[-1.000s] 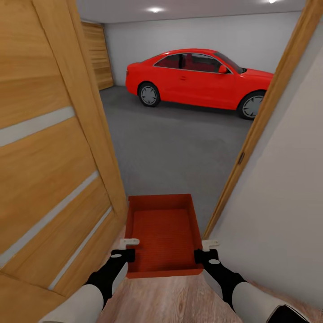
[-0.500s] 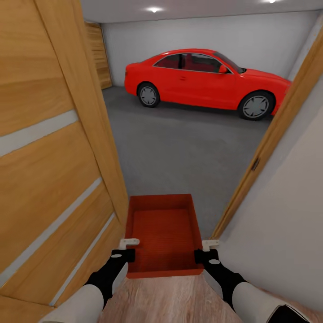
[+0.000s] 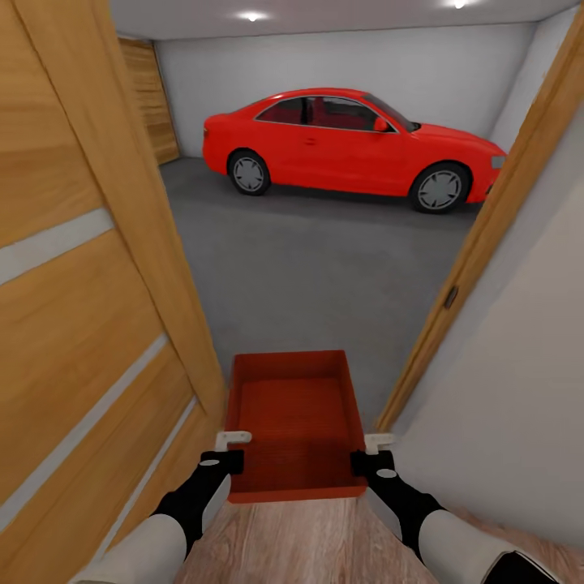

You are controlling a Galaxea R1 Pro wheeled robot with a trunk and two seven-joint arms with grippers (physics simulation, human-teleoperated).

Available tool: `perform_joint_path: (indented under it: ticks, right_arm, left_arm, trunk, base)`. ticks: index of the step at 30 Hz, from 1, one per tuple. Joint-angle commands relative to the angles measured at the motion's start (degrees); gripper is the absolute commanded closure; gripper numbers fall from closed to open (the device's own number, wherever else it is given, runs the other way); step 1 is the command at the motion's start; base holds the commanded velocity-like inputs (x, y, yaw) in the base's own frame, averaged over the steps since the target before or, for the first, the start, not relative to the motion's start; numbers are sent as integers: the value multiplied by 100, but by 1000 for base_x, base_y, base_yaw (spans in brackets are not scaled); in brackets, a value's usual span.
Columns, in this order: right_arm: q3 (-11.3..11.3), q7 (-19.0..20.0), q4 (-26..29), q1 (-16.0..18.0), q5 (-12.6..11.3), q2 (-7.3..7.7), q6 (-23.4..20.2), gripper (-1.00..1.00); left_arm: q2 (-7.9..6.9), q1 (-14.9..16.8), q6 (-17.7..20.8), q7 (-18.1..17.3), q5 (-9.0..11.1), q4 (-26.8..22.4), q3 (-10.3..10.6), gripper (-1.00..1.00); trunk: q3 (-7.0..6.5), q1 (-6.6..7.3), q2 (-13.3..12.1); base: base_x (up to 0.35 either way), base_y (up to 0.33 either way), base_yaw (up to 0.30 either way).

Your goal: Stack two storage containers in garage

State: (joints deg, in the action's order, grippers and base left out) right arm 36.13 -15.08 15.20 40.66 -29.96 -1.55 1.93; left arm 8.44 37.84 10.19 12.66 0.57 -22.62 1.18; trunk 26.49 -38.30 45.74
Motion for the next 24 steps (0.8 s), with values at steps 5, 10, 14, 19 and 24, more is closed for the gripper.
perform_joint_path:
  ticks: [5,10,14,19,24]
  right_arm:
    - [-468,-21,27,12,72,304,12,100]
    - [-467,-21,27,12,71,304,10,100]
    - [-466,-29,27,12,70,304,11,100]
    - [-467,-30,27,12,70,304,16,100]
    - [-466,-30,27,12,71,304,16,100]
  left_arm:
    - [-83,-4,45,55,40,12,32,100]
    - [-85,-4,45,53,47,12,32,100]
    - [-83,-4,45,53,49,12,32,100]
    - [-86,-4,45,53,49,12,34,100]
    - [-86,-4,45,53,49,12,32,100]
  trunk:
    - [6,-1,5]
    - [6,-1,5]
    - [6,-1,5]
    - [6,-1,5]
    - [6,-1,5]
  base:
    - [1,1,-275]
    - [26,49,-127]
    - [128,237,-15]
    - [151,278,-2]
    - [150,263,-2]
